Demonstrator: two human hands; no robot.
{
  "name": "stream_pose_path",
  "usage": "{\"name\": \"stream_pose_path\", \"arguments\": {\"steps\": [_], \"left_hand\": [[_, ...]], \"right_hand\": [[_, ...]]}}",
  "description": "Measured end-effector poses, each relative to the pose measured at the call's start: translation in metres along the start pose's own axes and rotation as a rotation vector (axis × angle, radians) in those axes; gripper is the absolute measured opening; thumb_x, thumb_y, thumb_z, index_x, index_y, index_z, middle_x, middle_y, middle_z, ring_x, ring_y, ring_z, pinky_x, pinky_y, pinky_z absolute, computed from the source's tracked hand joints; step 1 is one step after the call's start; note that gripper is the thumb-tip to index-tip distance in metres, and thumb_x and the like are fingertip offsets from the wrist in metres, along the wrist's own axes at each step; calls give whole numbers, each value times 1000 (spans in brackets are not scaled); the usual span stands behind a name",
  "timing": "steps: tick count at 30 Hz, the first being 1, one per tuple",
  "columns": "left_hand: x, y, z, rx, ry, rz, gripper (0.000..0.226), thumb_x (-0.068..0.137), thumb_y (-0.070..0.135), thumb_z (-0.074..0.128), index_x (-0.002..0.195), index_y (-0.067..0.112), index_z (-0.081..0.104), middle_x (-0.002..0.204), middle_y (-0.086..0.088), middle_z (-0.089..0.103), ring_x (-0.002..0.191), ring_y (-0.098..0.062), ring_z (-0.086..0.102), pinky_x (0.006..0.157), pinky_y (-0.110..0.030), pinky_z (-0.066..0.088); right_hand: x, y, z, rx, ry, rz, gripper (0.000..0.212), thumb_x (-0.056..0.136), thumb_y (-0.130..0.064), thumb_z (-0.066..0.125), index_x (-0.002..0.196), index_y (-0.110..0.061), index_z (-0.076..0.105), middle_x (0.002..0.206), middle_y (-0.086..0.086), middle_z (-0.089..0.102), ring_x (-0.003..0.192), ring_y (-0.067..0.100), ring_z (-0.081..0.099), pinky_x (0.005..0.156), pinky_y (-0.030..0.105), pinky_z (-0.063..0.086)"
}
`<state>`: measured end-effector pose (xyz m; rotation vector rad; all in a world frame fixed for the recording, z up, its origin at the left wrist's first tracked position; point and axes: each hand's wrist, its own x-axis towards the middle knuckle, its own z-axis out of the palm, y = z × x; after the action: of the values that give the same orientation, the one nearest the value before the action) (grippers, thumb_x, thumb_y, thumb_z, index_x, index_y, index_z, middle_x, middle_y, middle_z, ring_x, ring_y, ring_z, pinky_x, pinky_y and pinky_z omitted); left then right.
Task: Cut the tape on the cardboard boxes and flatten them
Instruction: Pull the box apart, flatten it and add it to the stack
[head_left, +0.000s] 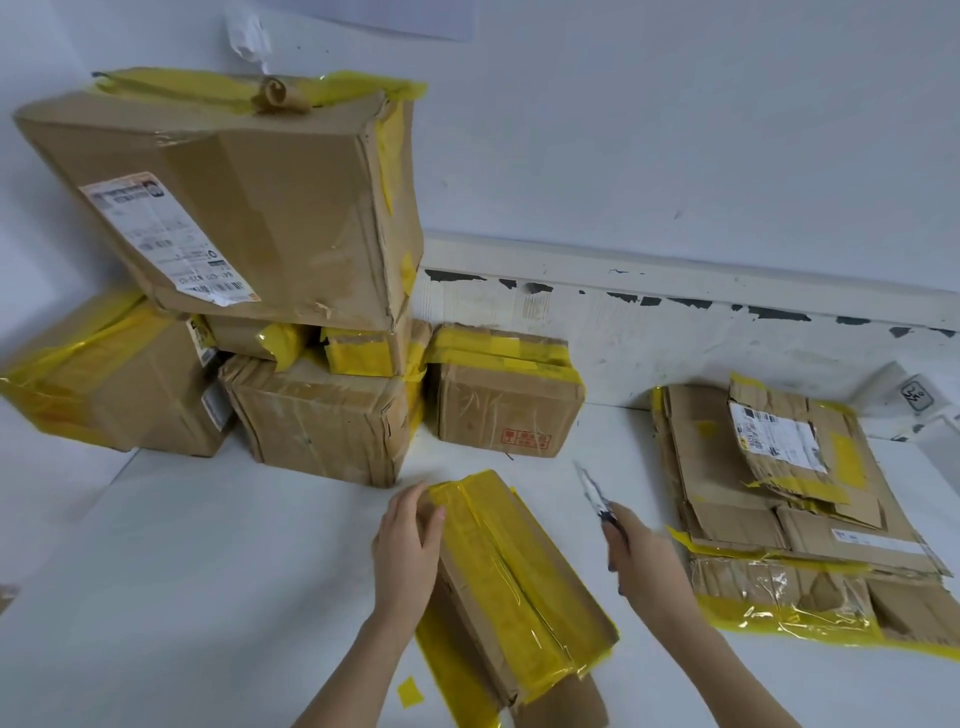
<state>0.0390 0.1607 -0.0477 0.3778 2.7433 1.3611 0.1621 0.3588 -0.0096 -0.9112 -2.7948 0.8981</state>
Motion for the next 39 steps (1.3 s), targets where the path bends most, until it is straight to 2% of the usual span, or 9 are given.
{"name": "stream_pose_path", "arguments": {"steps": [3, 6, 10, 19, 23, 26, 31, 36, 39], "left_hand": [[2, 1, 5, -120, 40, -61, 35, 93, 18, 55, 127, 9, 53, 129, -5, 54, 122, -20, 47, 99, -30, 37], [4, 3, 8, -174, 70, -100, 31, 91, 14, 59, 121, 7, 57, 122, -6, 58, 117, -23, 51, 95, -31, 40], [5, 2, 7, -174, 55, -96, 33, 91, 16, 59, 123, 9, 57, 122, -4, 57, 116, -20, 49, 94, -31, 40], [12, -2, 4, -90, -27, -55, 32, 93, 20, 56, 124, 16, 58, 123, -2, 53, 116, -16, 45, 92, -27, 38], [13, -2, 2, -67, -21, -51, 30, 92, 21, 57, 121, 13, 60, 122, -3, 53, 116, -18, 48, 97, -36, 41], [15, 0, 1, -86, -29, -46, 29, 92, 20, 57, 119, 11, 60, 120, -3, 57, 113, -17, 52, 99, -35, 41], [15, 1, -1, -149, -49, -59, 26, 92, 17, 57, 117, 11, 61, 114, -3, 60, 106, -18, 57, 93, -25, 41], [14, 3, -1, -138, -50, -90, 24, 92, 19, 57, 115, 15, 61, 114, -1, 59, 106, -17, 56, 100, -45, 41], [14, 4, -2, -110, -67, -107, 24, 93, 21, 55, 117, 16, 60, 116, 0, 58, 106, -17, 55, 99, -48, 40]], "right_hand": [[7, -45, 5, -346, -57, -127, 49, 103, -28, 32, 146, -42, 13, 72, -3, 47, 65, 20, 53, 54, 29, 38], [2, -73, 20, -512, -132, -220, 65, 100, -16, 35, 143, -50, -1, 73, -2, 43, 78, 24, 62, 58, 32, 42], [1, -85, 30, -554, -178, -246, 66, 99, -11, 37, 146, -43, 3, 62, -2, 31, 81, 26, 64, 58, 32, 40], [-1, -91, 30, -582, -195, -258, 64, 99, -11, 39, 147, -38, 7, 84, 3, 57, 86, 27, 64, 60, 33, 40], [0, -96, 33, -614, -210, -258, 68, 98, -8, 40, 148, -37, 5, 63, -2, 33, 83, 26, 65, 58, 32, 39], [-1, -103, 33, -655, -216, -257, 68, 98, -7, 41, 150, -34, 5, 60, -1, 29, 82, 24, 64, 56, 30, 38], [-5, -118, 33, -775, -209, -299, 70, 95, 0, 42, 151, -20, 6, 59, 1, 31, 54, 18, 40, 43, 26, 22], [-3, -129, 30, -859, -241, -352, 66, 94, 2, 42, 151, -12, 11, 58, -1, 34, 46, 15, 30, 42, 26, 19], [-8, -128, 29, -890, -258, -371, 64, 94, 3, 43, 150, -11, 16, 58, -2, 34, 46, 14, 31, 42, 26, 19]]}}
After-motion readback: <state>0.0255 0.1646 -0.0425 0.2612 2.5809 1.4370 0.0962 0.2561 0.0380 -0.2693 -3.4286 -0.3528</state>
